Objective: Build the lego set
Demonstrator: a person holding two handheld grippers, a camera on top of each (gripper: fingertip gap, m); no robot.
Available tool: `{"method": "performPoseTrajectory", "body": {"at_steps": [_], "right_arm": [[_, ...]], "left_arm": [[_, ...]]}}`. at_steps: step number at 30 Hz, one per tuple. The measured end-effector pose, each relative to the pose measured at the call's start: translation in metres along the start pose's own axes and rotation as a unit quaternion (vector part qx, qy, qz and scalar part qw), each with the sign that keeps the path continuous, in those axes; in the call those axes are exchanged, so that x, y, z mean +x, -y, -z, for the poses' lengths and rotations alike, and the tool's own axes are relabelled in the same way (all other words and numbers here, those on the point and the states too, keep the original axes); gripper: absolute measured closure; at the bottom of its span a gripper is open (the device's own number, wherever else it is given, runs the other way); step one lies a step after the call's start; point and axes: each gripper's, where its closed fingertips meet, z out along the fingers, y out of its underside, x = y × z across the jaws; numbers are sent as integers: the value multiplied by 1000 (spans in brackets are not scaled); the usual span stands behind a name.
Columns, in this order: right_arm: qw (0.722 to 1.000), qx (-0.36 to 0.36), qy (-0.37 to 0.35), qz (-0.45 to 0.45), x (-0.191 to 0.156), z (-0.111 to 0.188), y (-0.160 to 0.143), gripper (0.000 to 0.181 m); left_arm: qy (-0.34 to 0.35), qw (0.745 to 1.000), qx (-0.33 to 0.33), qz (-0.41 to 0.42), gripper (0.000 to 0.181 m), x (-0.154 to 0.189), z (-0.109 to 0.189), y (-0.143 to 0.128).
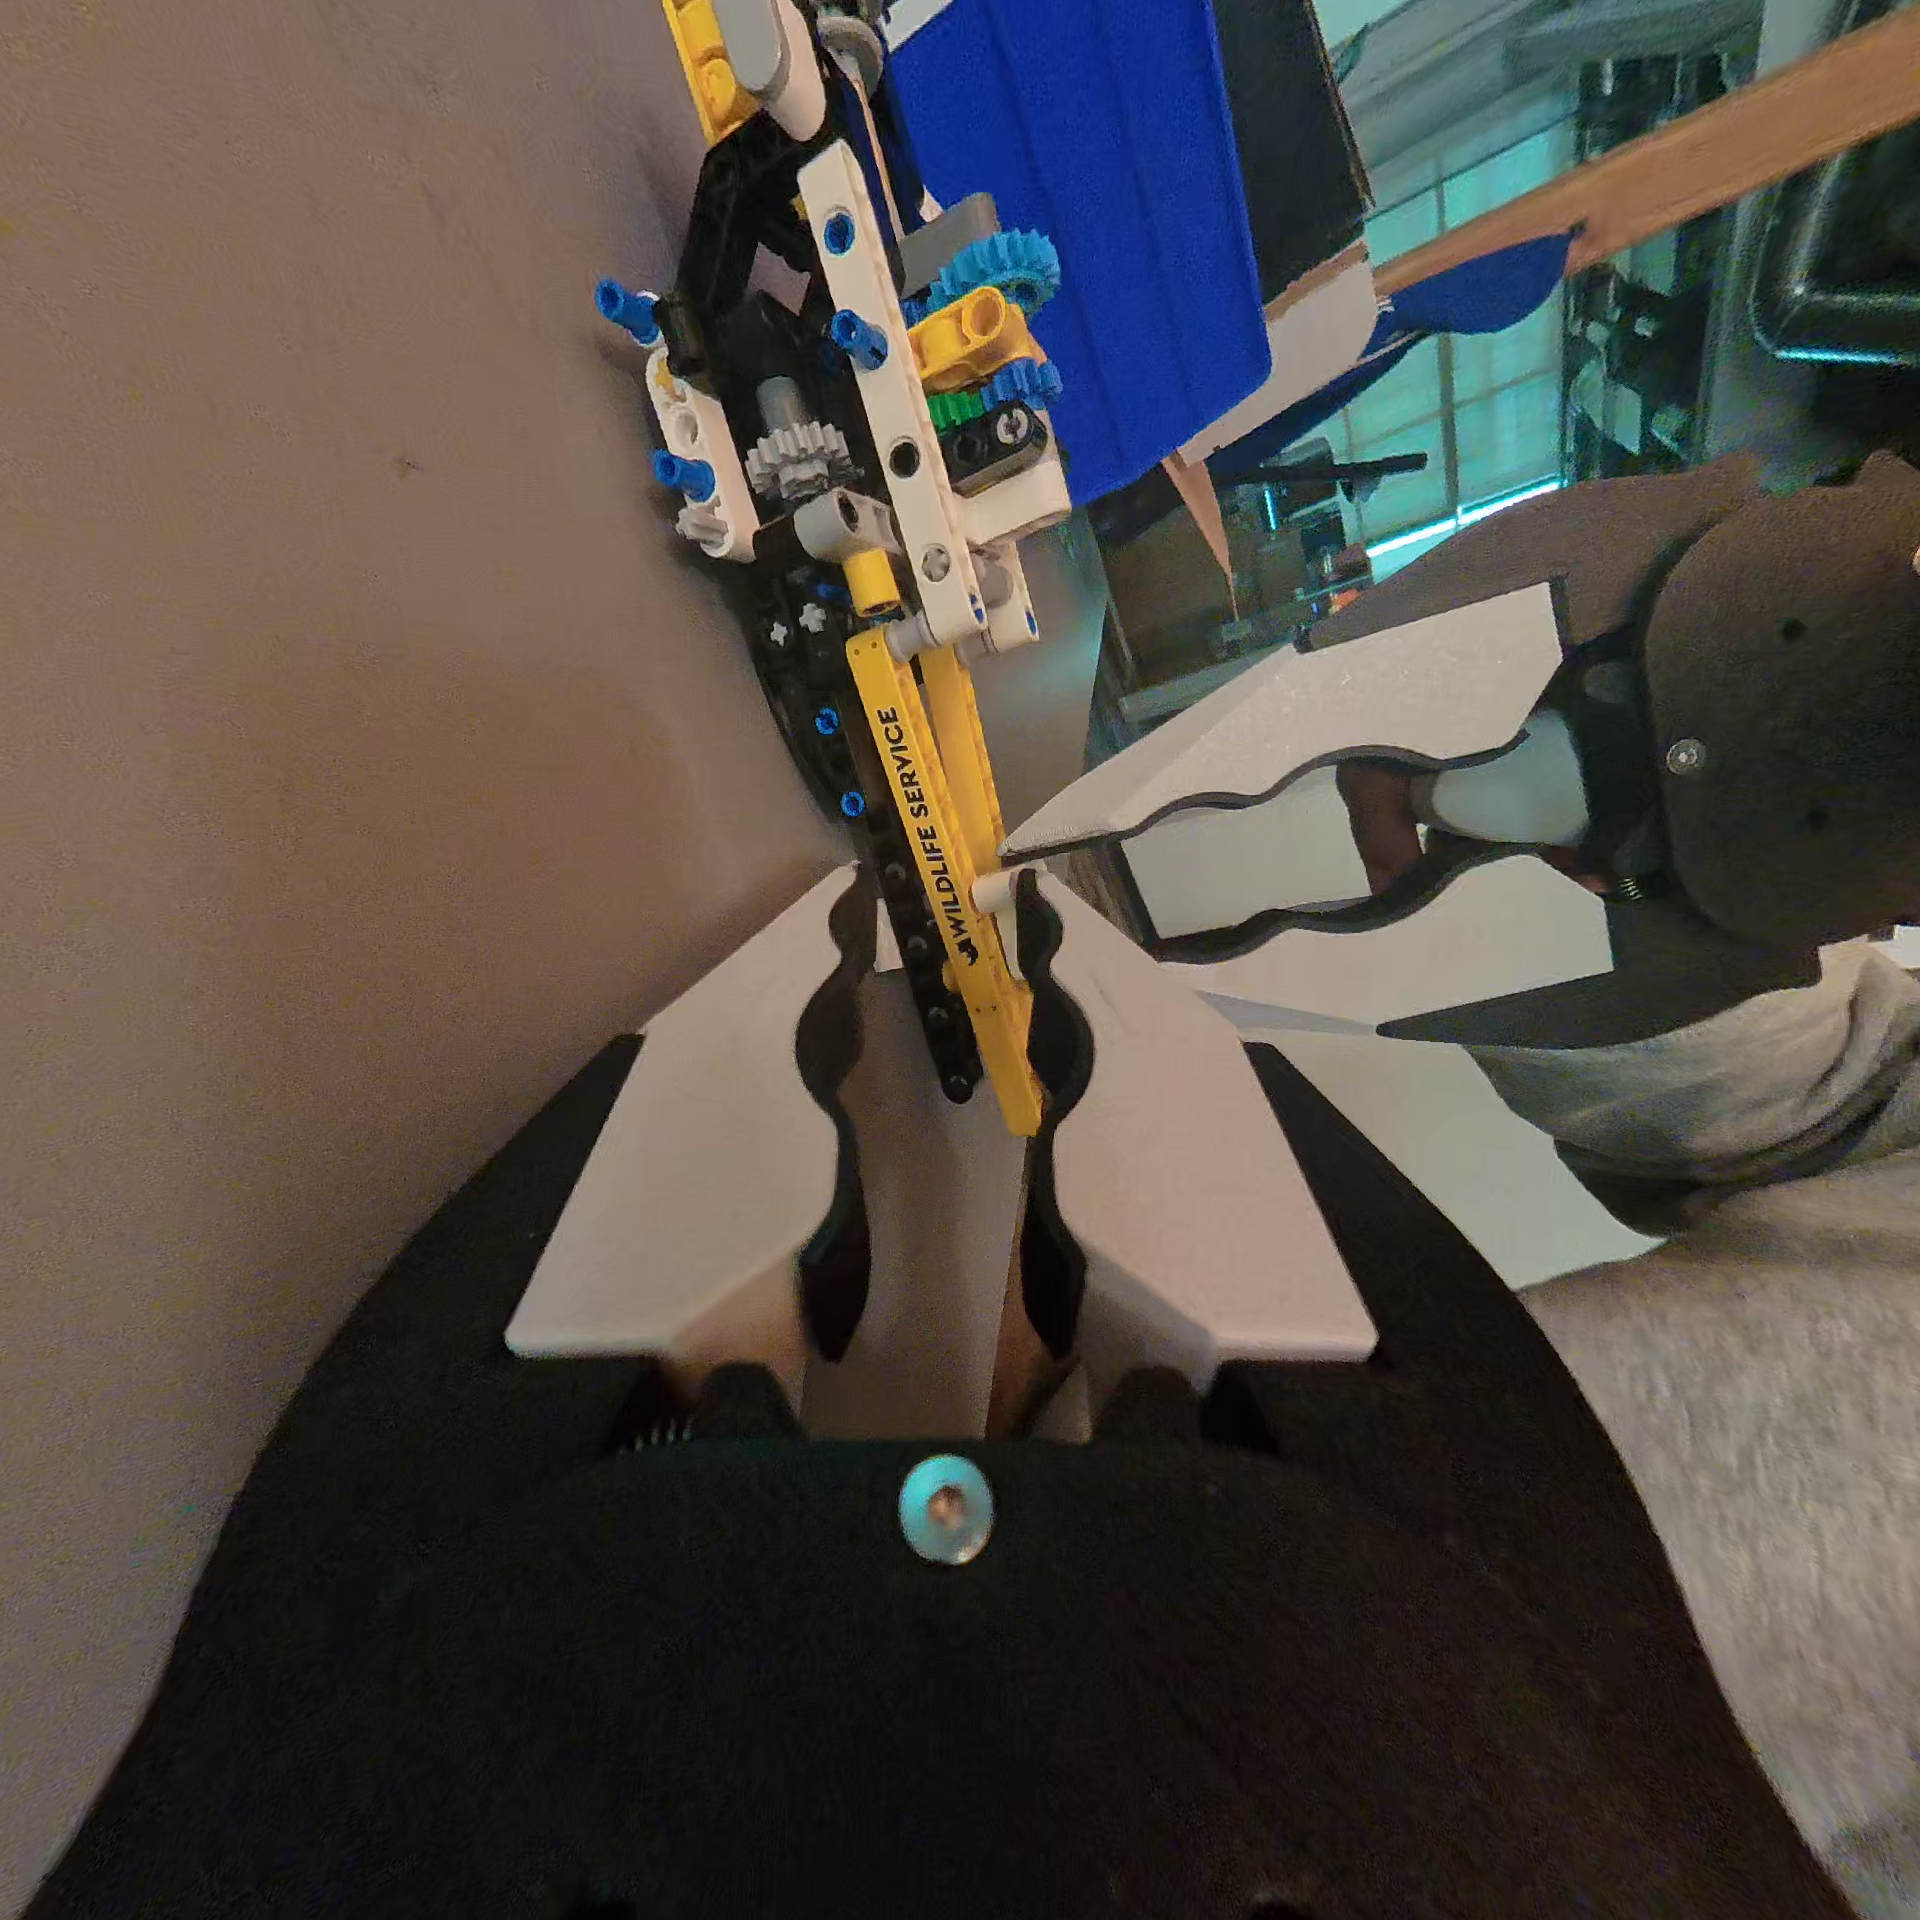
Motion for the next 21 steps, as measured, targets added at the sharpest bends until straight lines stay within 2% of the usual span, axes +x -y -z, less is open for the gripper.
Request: {"method": "performPoseTrajectory", "body": {"at_steps": [1,7,21], "right_arm": [[1000,3,1,1,0,0,0,159],[1000,14,16,1,0,-1,0,159],[998,42,23,-44,2,0,-1,154]], "left_arm": [[-2,1000,-3,3,157,0,0,0],[-21,1000,-11,9,163,3,-1,-1],[0,1000,-6,-30,164,4,-3,-2]]}}
